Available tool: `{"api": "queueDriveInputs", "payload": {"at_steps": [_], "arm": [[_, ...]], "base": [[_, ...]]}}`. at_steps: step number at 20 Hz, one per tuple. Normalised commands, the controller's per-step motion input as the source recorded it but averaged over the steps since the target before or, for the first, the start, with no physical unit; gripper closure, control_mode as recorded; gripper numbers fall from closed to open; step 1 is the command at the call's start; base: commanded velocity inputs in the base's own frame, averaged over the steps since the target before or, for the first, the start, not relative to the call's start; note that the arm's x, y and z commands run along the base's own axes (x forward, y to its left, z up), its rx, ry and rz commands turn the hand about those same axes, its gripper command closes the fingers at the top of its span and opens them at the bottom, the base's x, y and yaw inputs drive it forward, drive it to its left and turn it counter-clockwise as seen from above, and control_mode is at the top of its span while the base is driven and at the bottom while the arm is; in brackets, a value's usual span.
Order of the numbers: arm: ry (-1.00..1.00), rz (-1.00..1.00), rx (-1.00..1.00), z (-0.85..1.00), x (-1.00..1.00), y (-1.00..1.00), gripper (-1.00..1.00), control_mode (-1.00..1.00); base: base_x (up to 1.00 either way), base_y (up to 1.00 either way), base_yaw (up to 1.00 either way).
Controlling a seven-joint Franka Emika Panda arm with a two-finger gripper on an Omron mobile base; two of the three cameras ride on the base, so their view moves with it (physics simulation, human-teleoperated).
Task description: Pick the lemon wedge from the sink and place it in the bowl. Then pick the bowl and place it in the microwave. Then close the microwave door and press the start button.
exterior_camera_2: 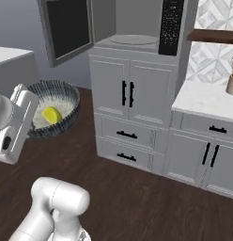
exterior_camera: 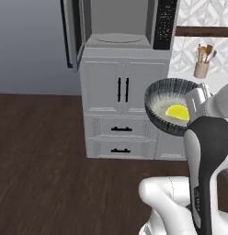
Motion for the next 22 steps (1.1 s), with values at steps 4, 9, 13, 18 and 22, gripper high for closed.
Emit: {"api": "queueDriveInputs", "payload": {"at_steps": [4,9,13,18,22], "arm": [[0.0,0.0,0.0,0.0,0.0,0.0,1.0,1.0],[0.0,0.0,0.0,0.0,0.0,0.0,1.0,1.0],[0.0,0.0,0.0,0.0,0.0,0.0,1.0,1.0],[0.0,0.0,0.0,0.0,0.0,0.0,1.0,1.0],[0.0,0.0,0.0,0.0,0.0,0.0,1.0,1.0]], "base": [[0.99,-0.79,0.21],[1.0,-0.33,0.24],[0.85,-0.42,0.31],[0.65,-0.49,0.34],[0.58,-0.3,0.32]]}}
